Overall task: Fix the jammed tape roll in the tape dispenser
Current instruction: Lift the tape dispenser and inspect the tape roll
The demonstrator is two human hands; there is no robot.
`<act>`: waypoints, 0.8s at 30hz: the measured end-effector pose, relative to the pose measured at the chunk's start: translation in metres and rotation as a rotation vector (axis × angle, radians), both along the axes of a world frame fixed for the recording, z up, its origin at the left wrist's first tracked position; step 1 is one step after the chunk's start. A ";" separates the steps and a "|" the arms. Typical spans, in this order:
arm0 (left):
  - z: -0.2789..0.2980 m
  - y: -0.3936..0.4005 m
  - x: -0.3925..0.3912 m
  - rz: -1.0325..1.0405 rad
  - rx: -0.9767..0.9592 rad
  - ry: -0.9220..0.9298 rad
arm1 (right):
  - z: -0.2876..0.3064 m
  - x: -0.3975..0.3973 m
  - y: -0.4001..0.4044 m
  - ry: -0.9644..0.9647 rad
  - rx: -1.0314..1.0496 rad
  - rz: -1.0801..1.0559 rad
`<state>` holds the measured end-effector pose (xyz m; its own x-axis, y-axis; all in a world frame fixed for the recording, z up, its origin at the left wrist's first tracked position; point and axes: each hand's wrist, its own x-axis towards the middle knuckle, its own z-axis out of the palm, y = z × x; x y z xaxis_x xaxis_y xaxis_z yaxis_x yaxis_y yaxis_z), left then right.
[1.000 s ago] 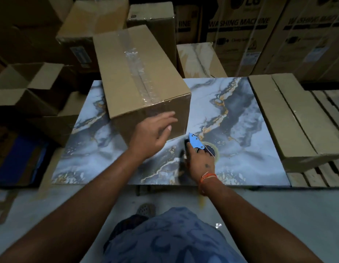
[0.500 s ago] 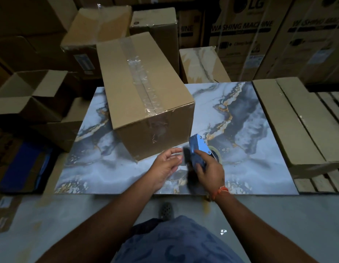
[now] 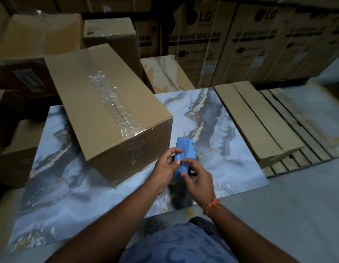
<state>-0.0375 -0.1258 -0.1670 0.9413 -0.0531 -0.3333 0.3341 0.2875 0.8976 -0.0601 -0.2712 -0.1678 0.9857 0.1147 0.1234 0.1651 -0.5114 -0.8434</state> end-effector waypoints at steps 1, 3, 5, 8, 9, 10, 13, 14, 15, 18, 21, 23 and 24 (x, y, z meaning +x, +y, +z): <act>-0.001 0.000 0.001 0.010 0.015 -0.008 | -0.001 0.001 0.001 -0.008 -0.030 0.017; -0.002 0.002 0.004 0.028 0.040 -0.024 | -0.005 0.004 0.003 -0.008 -0.071 0.055; -0.003 0.003 0.008 0.042 0.065 -0.051 | -0.009 0.006 0.004 -0.016 -0.090 0.088; -0.008 0.003 0.012 0.053 0.116 -0.083 | -0.015 0.012 -0.001 -0.054 -0.141 0.124; -0.008 0.001 0.012 0.059 0.130 -0.085 | -0.016 0.014 -0.004 -0.064 -0.153 0.138; -0.010 -0.002 0.013 0.067 0.144 -0.084 | -0.017 0.016 -0.008 -0.070 -0.163 0.154; -0.015 -0.013 0.014 0.102 0.163 -0.070 | -0.018 0.025 -0.023 -0.072 -0.187 0.211; -0.017 -0.017 0.014 0.109 0.170 -0.074 | -0.020 0.028 -0.029 -0.078 -0.199 0.231; -0.019 -0.022 0.014 0.115 0.183 -0.079 | -0.020 0.032 -0.036 -0.086 -0.211 0.252; -0.019 -0.040 0.010 0.161 0.223 -0.079 | -0.021 0.041 -0.057 -0.139 -0.227 0.342; -0.012 -0.059 0.008 0.215 0.225 -0.083 | -0.021 0.051 -0.074 -0.222 -0.293 0.441; -0.010 -0.070 0.010 0.236 0.265 -0.110 | -0.025 0.058 -0.079 -0.276 -0.347 0.474; -0.010 -0.075 0.010 0.248 0.288 -0.111 | -0.028 0.063 -0.081 -0.299 -0.373 0.486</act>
